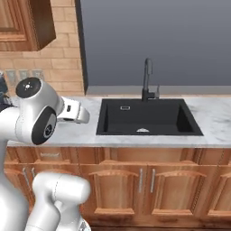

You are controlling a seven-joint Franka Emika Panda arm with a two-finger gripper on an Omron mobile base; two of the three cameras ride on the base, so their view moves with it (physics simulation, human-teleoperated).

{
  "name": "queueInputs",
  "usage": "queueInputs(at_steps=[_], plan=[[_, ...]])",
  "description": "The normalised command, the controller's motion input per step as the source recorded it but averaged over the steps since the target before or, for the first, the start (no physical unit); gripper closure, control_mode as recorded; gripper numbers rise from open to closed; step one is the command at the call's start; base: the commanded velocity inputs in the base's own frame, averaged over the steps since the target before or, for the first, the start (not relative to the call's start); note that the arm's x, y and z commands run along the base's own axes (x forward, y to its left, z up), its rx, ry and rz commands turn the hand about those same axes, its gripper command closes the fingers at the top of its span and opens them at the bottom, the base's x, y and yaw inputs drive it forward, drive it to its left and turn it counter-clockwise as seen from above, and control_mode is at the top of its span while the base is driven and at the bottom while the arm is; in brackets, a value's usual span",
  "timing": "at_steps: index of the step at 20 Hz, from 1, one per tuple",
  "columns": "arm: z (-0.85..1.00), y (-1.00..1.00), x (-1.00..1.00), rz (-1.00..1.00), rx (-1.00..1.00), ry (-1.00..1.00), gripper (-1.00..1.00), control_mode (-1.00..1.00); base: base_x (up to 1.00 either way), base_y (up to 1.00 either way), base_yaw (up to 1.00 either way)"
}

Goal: Four empty soda cans are scattered around the kitchen. Gather all the cans and cluster them next to the stove for recycling.

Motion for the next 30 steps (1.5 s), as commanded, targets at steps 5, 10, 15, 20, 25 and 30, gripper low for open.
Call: queueInputs(at_steps=[5,10,15,20,25,30], plan=[[0.00,0.00,0.00,0.00,0.00,0.00,-1.00,1.00,-0.05,-0.05,-0.47],[0.00,0.00,0.00,0.00,0.00,0.00,-1.00,1.00,0.00,-0.25,-0.44],[0.00,0.00,0.00,0.00,0.00,0.00,-1.00,1.00,0.00,-0.45,-0.40],[0.00,0.00,0.00,0.00,0.00,0.00,-1.00,1.00,0.00,-0.43,-0.40],[0.00,0.00,0.00,0.00,0.00,0.00,-1.00,1.00,0.02,-0.39,-0.38],[0.00,0.00,0.00,0.00,0.00,0.00,-1.00,1.00,0.14,-0.40,-0.35]])
